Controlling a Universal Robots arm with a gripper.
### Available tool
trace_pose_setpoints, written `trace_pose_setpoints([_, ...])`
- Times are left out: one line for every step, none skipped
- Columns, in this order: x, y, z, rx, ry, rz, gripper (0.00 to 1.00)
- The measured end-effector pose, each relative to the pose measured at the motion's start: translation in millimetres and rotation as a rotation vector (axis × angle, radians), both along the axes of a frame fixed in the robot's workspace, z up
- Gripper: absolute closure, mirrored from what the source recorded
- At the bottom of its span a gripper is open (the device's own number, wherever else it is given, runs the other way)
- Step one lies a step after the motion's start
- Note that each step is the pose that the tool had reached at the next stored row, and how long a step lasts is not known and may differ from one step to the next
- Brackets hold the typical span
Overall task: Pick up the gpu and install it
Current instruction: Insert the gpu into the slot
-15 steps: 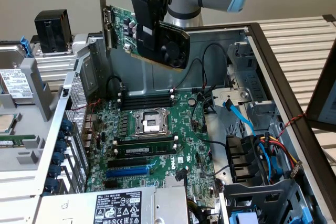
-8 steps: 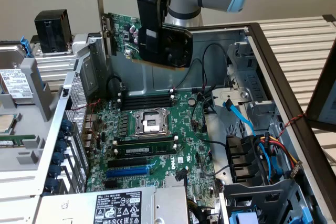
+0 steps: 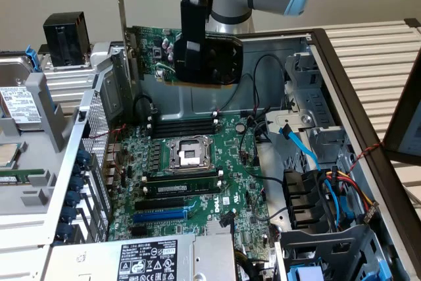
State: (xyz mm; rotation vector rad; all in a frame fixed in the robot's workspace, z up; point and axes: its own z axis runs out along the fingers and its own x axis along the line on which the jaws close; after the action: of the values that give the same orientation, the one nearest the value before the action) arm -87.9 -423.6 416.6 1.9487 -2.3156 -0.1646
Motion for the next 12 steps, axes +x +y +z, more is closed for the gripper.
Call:
trace_pose_setpoints([0.0,0.0,-0.7,0.0000,-0.0021,0.019,0.72])
trace_pose_setpoints([0.1,0.0,-1.4,-0.0001,-0.0038,0.033,0.72])
trace_pose_setpoints([0.0,0.2,-2.1,-0.0001,-0.0054,0.043,0.72])
trace_pose_setpoints([-0.2,0.7,-2.6,-0.0003,-0.0074,0.050,0.72])
trace_pose_setpoints([-0.5,1.3,-2.9,-0.0003,-0.0085,0.056,0.72])
trace_pose_setpoints([-1.0,1.3,-2.9,-0.0002,-0.0085,0.062,0.72])
trace_pose_setpoints([-1.2,1.3,-3.0,0.0000,-0.0086,0.069,0.72])
trace_pose_setpoints([-1.2,1.3,-3.0,0.0000,-0.0084,0.071,0.72])
trace_pose_setpoints([-1.2,1.3,-2.9,-0.0001,-0.0083,0.071,0.72])
trace_pose_setpoints([-1.2,1.4,-3.0,-0.0001,-0.0083,0.071,0.72])
trace_pose_setpoints([-1.2,1.4,-3.0,-0.0001,-0.0083,0.071,0.72])
trace_pose_setpoints([-1.2,1.4,-3.0,-0.0001,-0.0082,0.074,0.72])
